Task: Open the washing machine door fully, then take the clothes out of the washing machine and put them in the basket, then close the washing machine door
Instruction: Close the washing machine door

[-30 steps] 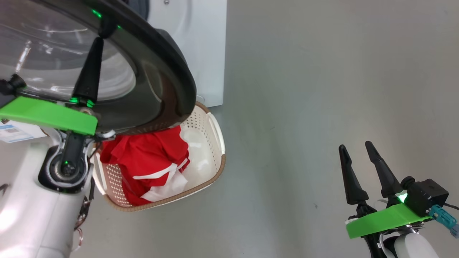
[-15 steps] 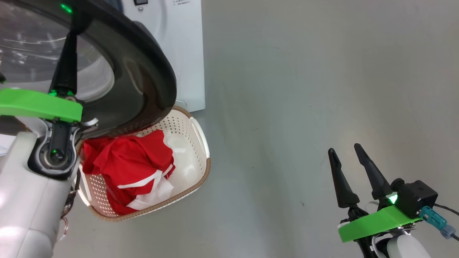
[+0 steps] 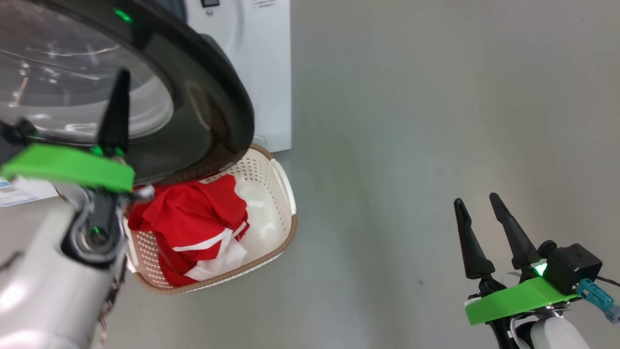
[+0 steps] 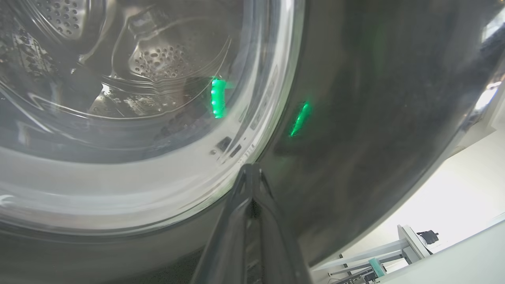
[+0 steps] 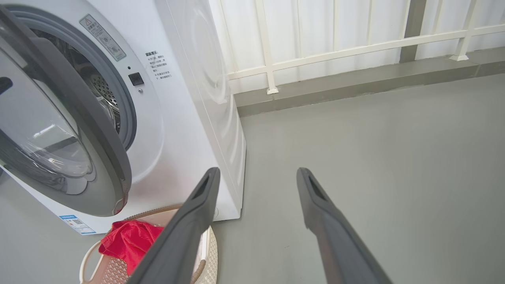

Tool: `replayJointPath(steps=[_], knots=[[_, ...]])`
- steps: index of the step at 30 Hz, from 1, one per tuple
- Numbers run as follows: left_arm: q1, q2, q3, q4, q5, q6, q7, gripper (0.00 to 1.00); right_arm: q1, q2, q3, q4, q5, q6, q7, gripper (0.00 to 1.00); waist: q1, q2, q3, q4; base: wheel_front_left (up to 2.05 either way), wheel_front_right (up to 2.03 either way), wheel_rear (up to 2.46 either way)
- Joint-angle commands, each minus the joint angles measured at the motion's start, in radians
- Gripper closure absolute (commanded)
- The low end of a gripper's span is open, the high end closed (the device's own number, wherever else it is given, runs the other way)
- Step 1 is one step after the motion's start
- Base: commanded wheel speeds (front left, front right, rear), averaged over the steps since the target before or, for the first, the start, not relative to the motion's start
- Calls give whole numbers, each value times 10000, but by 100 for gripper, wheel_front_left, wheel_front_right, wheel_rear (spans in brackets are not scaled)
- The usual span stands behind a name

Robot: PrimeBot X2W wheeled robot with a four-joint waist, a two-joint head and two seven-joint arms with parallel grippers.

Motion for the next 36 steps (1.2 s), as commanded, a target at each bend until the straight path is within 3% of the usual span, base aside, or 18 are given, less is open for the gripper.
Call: replayJointPath(steps=[1, 18, 23, 25, 29, 36], knots=[[278, 345, 250, -313, -16, -63, -98, 100, 33, -81, 119, -242, -95, 63, -63, 0, 0, 0, -134, 193, 0, 0, 0], [4038, -334, 1424, -1367, 2185, -63, -121, 99, 707, -81, -528, -150, -515, 63, -63, 0, 0, 0, -1074, 1202, 0, 0, 0], [4972, -359, 1766, -1546, 2757, -63, -121, 75, 893, -81, -596, -110, -553, 63, -63, 0, 0, 0, -1330, 1401, 0, 0, 0], [5145, -361, 1893, -1571, 2862, -63, -121, 74, 927, -81, -606, -105, -556, 63, -63, 0, 0, 0, -1386, 1441, 0, 0, 0], [5805, -329, 2231, -1678, 3555, -63, -121, 60, 1073, -81, -647, -91, -563, 63, -63, 0, 0, 0, -1583, 1580, 0, 0, 0], [6579, -373, 2667, -1969, 4637, -63, -121, 50, 1275, -81, -691, -88, -567, 63, -63, 0, 0, 0, -1823, 1842, 0, 0, 0]])
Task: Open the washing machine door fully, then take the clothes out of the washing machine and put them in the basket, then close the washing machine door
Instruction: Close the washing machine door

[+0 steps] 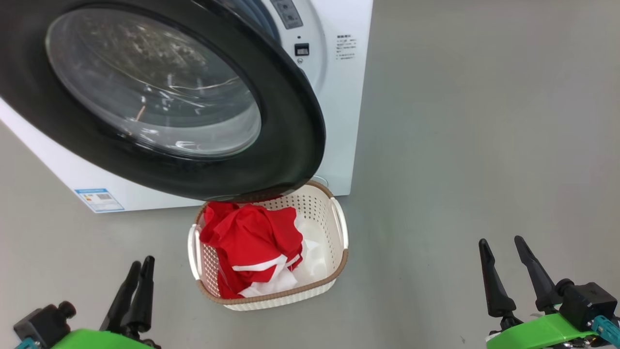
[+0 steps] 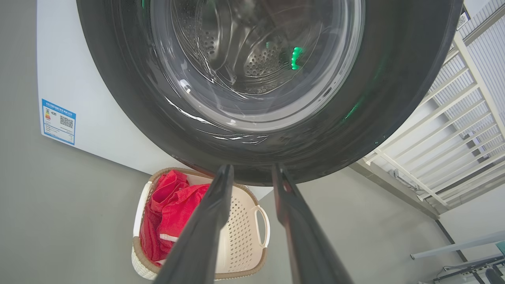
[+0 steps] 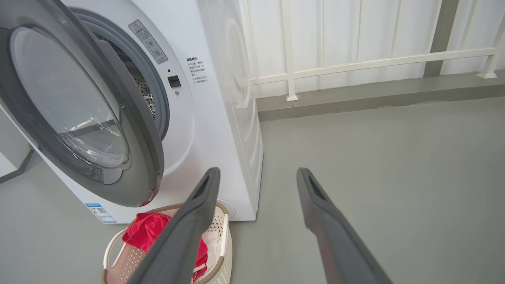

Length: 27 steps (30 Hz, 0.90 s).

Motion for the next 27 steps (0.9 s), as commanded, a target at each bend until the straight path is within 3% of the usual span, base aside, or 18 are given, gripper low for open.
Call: replayJointPath(steps=[1, 8, 21, 27], knots=[[-43, 263, 458, -283, 221, -62, -120, 45, -38, -100, 214, -223, -34, 63, -63, 0, 0, 0, -109, 112, 0, 0, 0], [431, 93, 1036, -530, 1443, -62, -120, 0, 203, -100, 160, -215, -32, 63, -63, 0, 0, 0, -366, 307, 0, 0, 0], [1272, -259, 2005, -1172, 4710, -62, -120, 0, 654, -100, 29, -240, -37, 63, -63, 0, 0, 0, -756, 534, 0, 0, 0], [1657, -765, 2671, -1388, 6187, -62, -120, 0, 765, -100, 11, -265, -54, 63, -63, 0, 0, 0, -819, 568, 0, 0, 0]])
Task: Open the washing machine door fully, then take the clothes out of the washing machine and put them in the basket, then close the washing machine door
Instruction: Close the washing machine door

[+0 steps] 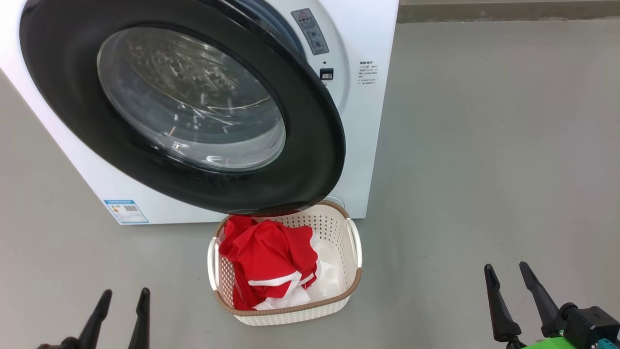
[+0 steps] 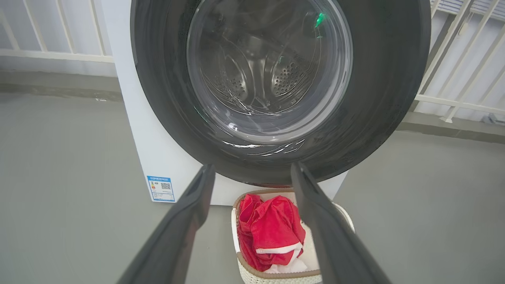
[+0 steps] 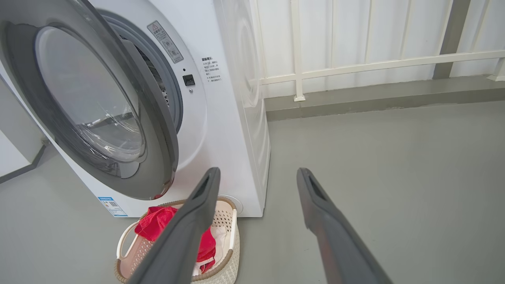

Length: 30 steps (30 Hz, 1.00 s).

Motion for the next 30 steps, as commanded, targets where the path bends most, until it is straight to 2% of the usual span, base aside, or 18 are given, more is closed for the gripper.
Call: replayJointPath(steps=[1, 6, 24, 25, 26, 27, 28, 30], knots=[[-120, 133, 480, -298, 396, -56, -122, 0, -25, -133, 175, -251, -57, 63, -63, 0, 0, -1, -5, -1, 0, 0, 0], [0, -147, 579, -370, 1007, -56, -122, 0, -4, -133, 171, -264, -65, 63, -63, 0, 0, -1, 40, -3, 0, 0, 0], [-109, -389, 671, -383, 1159, -56, -122, 0, -125, -133, 226, -341, 149, 63, -63, 2, 0, -1, 149, 90, 0, 0, 0], [-119, -405, 673, -382, 1165, -56, -122, 0, -135, -133, 295, -387, 240, 63, -63, 35, 0, -1, 155, 115, 0, 0, 0], [-130, -430, 680, -382, 1164, -56, -122, 0, -144, -133, 362, -414, 326, 63, -63, 58, 0, -1, 158, 146, 0, 0, 0], [-141, -465, 680, -379, 1155, -56, -122, 0, -156, -133, 438, -411, 377, 63, -63, 97, 0, -1, 158, 183, 0, 0, 0], [-148, -500, 661, -377, 1149, -56, -122, 0, -182, -133, 526, -399, 445, 63, -63, 100, 0, -1, 158, 228, 0, 0, 0], [-155, -598, 606, -383, 1139, -56, -122, 0, -281, -133, 813, -353, 531, 63, -63, 100, 0, -1, 171, 335, 0, 0, 0]])
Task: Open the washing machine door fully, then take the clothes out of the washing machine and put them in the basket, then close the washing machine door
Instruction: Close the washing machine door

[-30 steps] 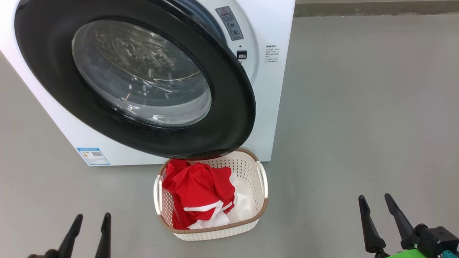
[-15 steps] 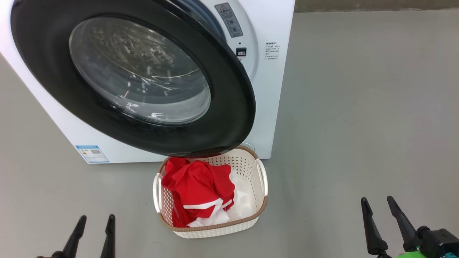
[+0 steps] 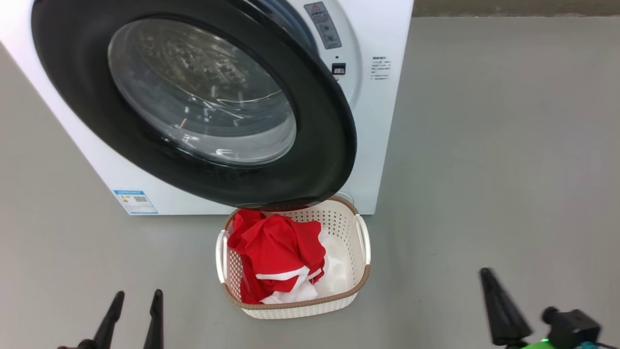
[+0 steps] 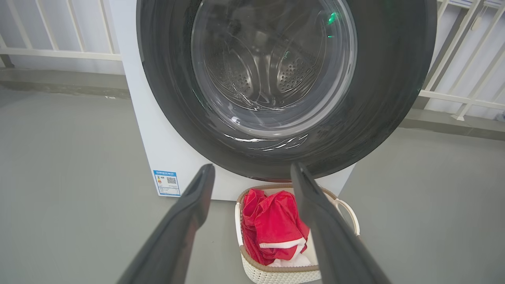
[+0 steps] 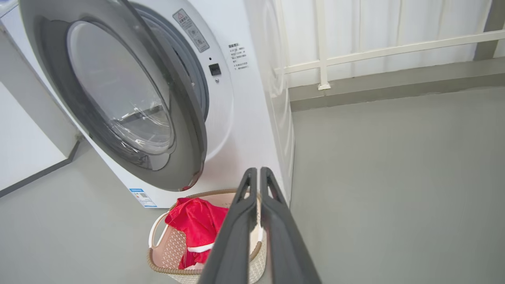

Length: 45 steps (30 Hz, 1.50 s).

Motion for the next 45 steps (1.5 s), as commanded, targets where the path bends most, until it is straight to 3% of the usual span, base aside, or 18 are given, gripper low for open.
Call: replayJointPath(steps=[1, 9, 20, 33, 45], knots=[[-298, 22, 291, -264, 113, -54, -122, 0, -451, -127, 572, -189, 17, 63, -65, 100, 0, 0, 19, 142, 0, 0, 0], [-355, -334, 215, -270, -5, -54, -122, 0, -1813, -127, 1685, 21, 245, 63, -65, 100, 0, 0, 199, 693, 0, 0, 0], [-899, -593, -165, -197, -213, -54, -122, 0, -4045, -127, 2442, 313, -144, 63, -65, 100, 0, 0, 868, 1468, 0, 0, 0], [-1727, -755, -446, -168, -536, -54, -122, 0, -5915, -127, 2695, 919, -341, 63, -65, 100, 0, 0, 1915, 2024, 0, 0, 0], [-2396, -800, -933, -140, -886, -54, -122, 0, -6938, -145, 2104, 1255, -713, 63, -65, 100, 0, 0, 2951, 2491, 0, 0, 0]])
